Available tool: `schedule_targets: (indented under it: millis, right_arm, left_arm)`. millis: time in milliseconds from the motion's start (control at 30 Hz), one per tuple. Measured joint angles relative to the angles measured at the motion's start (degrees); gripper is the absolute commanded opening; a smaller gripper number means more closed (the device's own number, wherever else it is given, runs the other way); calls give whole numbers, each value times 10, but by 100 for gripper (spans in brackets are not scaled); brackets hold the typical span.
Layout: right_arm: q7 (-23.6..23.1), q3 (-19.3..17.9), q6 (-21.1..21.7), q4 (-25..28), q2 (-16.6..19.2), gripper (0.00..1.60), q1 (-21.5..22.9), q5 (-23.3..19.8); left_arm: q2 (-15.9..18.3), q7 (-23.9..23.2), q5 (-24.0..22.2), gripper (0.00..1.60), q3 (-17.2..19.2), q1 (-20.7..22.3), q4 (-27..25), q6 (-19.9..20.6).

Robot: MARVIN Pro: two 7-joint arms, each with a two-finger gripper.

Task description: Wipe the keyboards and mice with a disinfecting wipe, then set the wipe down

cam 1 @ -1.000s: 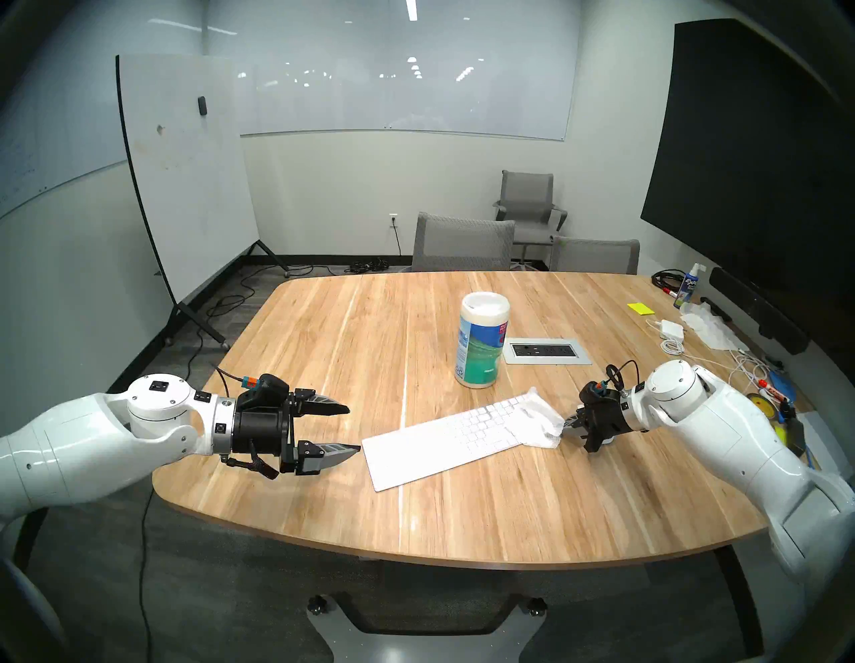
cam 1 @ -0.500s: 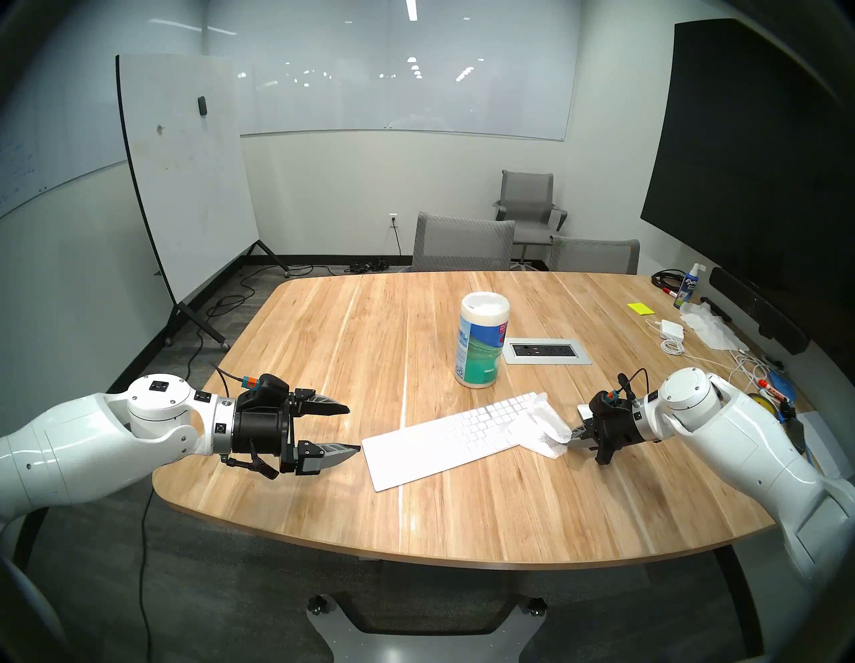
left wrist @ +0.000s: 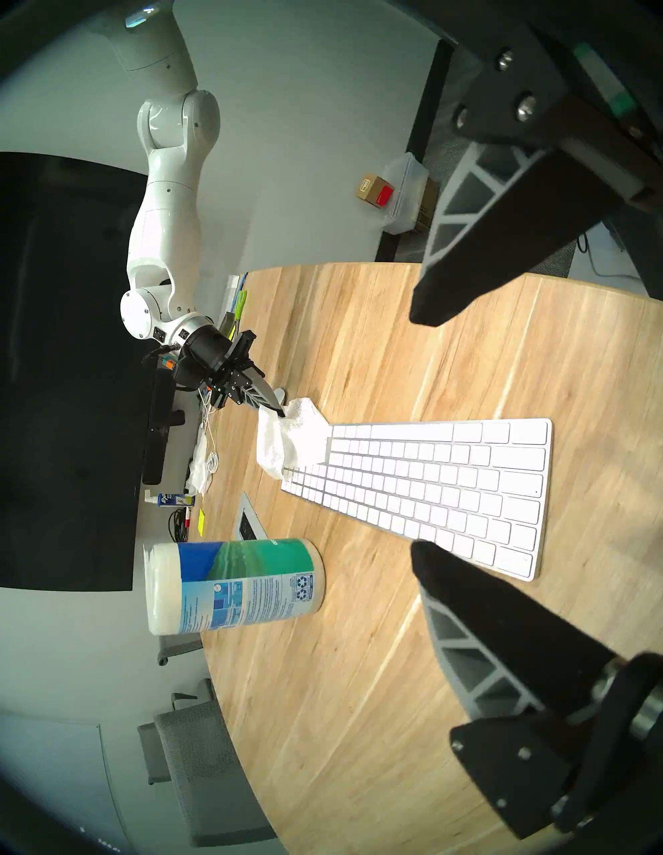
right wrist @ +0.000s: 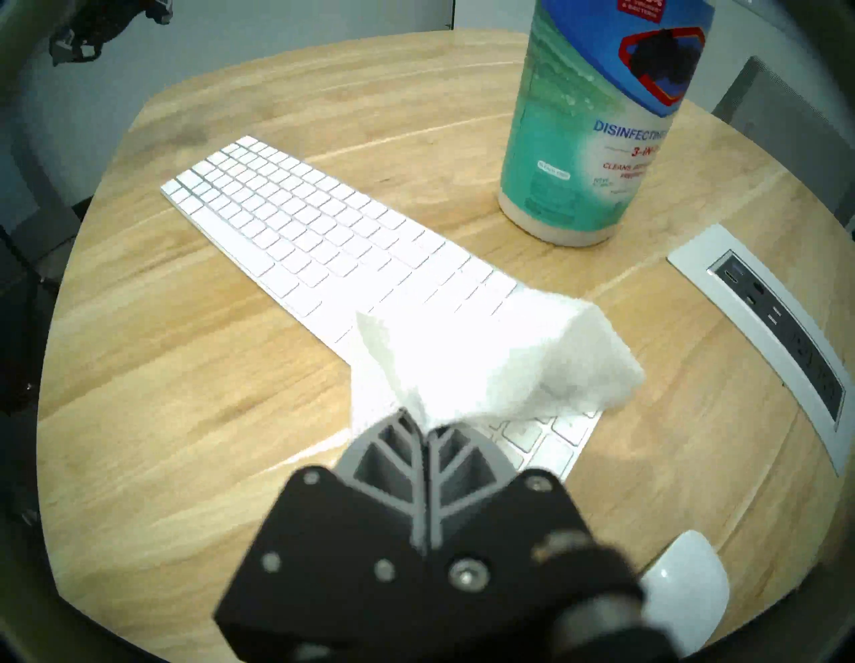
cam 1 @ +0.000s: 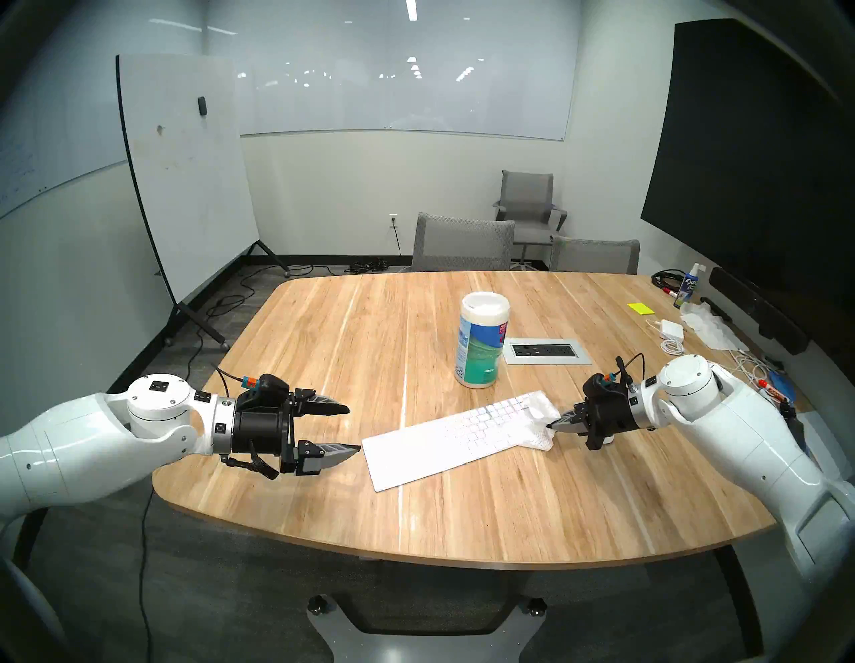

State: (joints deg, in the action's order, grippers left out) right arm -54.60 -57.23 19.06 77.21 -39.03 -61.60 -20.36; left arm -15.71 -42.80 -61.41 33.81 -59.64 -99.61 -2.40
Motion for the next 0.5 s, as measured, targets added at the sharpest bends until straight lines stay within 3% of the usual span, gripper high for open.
schedule_targets:
  millis: [500]
  right_arm:
    - [58, 35, 56, 34, -53, 0, 10, 38]
  left_arm:
    - [0, 0, 0, 160, 0, 0, 0, 0]
